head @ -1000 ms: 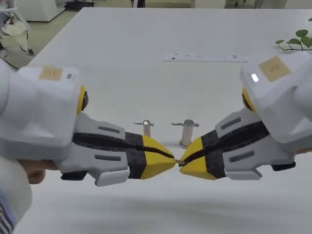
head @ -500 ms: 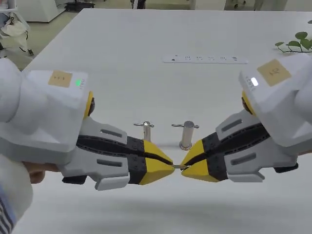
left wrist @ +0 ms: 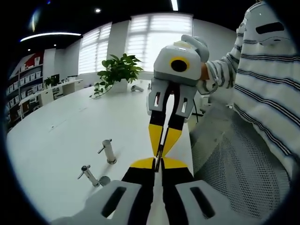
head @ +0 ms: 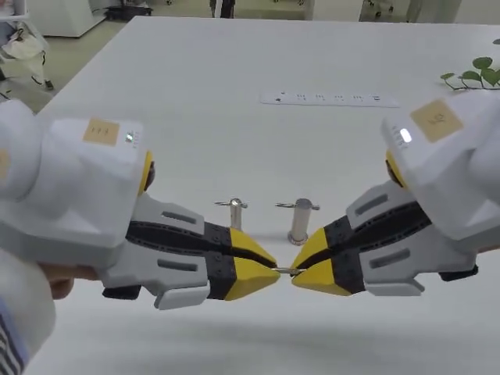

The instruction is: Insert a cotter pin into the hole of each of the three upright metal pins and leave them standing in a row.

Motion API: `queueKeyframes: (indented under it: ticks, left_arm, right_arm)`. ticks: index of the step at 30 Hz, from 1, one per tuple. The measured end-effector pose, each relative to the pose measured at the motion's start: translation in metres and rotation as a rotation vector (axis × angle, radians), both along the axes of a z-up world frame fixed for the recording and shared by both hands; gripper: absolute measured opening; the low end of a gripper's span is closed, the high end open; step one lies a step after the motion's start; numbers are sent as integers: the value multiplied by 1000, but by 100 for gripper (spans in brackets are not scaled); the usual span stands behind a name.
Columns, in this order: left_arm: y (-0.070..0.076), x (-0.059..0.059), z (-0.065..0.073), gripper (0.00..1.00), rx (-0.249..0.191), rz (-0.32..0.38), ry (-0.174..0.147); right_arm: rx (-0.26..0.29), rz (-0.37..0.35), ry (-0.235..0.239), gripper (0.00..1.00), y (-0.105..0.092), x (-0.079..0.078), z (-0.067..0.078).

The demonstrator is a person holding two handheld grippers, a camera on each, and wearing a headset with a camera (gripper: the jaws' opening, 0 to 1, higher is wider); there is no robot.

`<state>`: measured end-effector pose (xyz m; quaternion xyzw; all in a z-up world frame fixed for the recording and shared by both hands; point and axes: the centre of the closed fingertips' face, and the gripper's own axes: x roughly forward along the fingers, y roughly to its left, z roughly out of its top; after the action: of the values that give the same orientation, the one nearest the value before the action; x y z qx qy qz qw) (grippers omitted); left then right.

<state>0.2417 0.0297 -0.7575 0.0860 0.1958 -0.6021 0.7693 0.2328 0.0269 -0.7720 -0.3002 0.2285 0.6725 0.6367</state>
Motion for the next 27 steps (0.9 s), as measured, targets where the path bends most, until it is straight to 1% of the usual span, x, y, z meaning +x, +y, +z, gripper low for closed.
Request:
queueKeyframes:
  ticks: [3, 5, 7, 8, 9, 11, 12, 13, 15, 16, 17, 18, 19, 21, 23, 26, 27]
  left_arm:
    - [4, 1, -2, 7, 6, 14, -3]
    - [8, 4, -3, 13, 10, 29, -14]
    - [14, 9, -5, 17, 9, 66, -9]
    - [17, 13, -6, 17, 8, 95, 0]
    - [20, 16, -7, 18, 9, 112, 1]
    - [30, 24, -11, 21, 25, 156, -5]
    - [33, 27, -11, 23, 22, 176, -5]
    - [37, 32, -10, 26, 6, 214, -3]
    - [44, 39, -8, 30, -14, 259, -5]
    - [46, 42, -8, 32, -15, 274, -9]
    - [50, 47, -9, 34, -15, 299, -18]
    - [53, 49, -10, 35, -10, 309, -21]
    - [54, 50, -10, 37, -8, 314, -22]
    - [60, 57, -14, 40, 2, 350, -23]
    - [63, 60, -18, 41, 5, 367, -18]
    - [66, 65, -25, 42, 0, 403, 5]
    - [66, 65, -27, 42, -3, 401, 12]
  right_arm:
    - [-4, -13, -2, 4, 1, 4, -1]
    - [-7, -23, -1, 4, 0, 6, -2]
    - [-12, -38, -2, 4, 0, 10, -3]
    - [-15, -44, -3, 4, 0, 12, -4]
    - [-18, -50, -3, 4, -1, 13, -5]
    - [-26, -72, -2, 4, -1, 18, -7]
    - [-29, -79, -2, 4, -2, 20, -8]
    - [-33, -87, -2, 4, -2, 22, -9]
    - [-40, -98, -2, 4, -3, 25, -10]
    - [-41, -107, -2, 4, -3, 28, -11]
    - [-41, -112, -2, 4, -3, 31, -12]
    - [-43, -122, -2, 4, -3, 33, -13]
    - [-45, -128, -3, 4, -3, 35, -13]
    - [-49, -137, -4, 4, -2, 38, -14]
    - [-52, -149, -5, 4, -1, 42, -16]
    - [-61, -157, -2, 4, 1, 45, -20]
    - [-64, -159, -3, 4, 1, 45, -21]
